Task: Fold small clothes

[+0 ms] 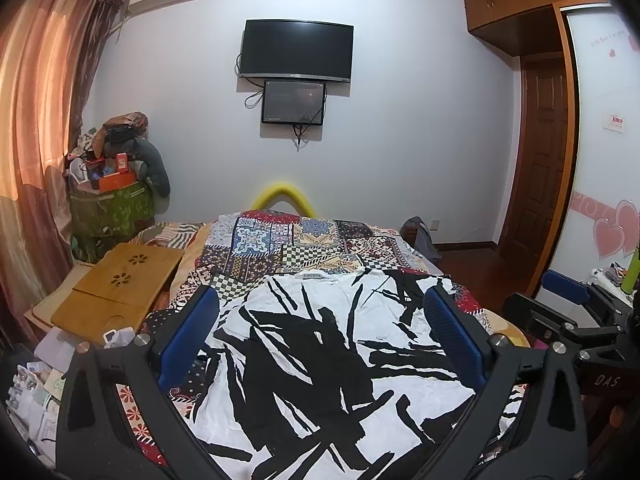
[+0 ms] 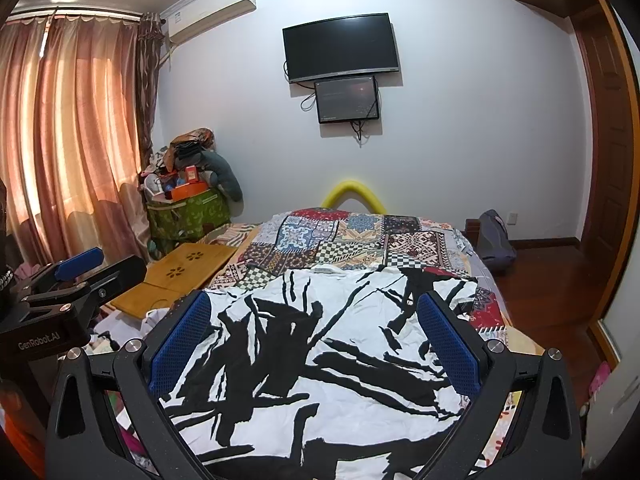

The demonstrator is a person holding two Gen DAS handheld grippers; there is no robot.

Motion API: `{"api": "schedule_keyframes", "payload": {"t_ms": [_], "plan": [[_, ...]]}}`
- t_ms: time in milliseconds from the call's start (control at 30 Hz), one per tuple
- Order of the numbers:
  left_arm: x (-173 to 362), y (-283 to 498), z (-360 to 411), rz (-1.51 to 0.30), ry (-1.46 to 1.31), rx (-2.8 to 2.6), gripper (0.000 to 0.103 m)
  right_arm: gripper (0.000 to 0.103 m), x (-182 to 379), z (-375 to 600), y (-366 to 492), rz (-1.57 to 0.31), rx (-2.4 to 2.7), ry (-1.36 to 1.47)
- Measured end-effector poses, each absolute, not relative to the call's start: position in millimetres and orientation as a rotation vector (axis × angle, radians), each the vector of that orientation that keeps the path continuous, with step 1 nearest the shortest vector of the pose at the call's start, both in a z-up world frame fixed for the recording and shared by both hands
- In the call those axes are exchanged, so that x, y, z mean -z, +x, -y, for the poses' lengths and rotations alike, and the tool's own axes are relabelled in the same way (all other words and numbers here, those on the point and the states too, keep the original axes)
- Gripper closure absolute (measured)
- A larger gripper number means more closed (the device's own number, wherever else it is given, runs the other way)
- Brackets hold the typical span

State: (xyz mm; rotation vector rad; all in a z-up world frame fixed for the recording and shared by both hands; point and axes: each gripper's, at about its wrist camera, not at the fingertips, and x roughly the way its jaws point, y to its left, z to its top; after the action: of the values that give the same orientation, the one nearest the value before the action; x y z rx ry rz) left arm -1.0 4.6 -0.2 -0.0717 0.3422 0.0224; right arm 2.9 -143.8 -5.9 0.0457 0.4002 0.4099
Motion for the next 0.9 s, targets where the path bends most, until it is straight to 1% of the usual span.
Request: {"api": "schedule_keyframes", "payload": {"t_ms": [900], "plan": [[-0.6,0.5,-5.2,-0.353,-0.078,-0.048,0.000,0.000,2.4,140.9,4.0,-0.400,-0.412,0.067]]}}
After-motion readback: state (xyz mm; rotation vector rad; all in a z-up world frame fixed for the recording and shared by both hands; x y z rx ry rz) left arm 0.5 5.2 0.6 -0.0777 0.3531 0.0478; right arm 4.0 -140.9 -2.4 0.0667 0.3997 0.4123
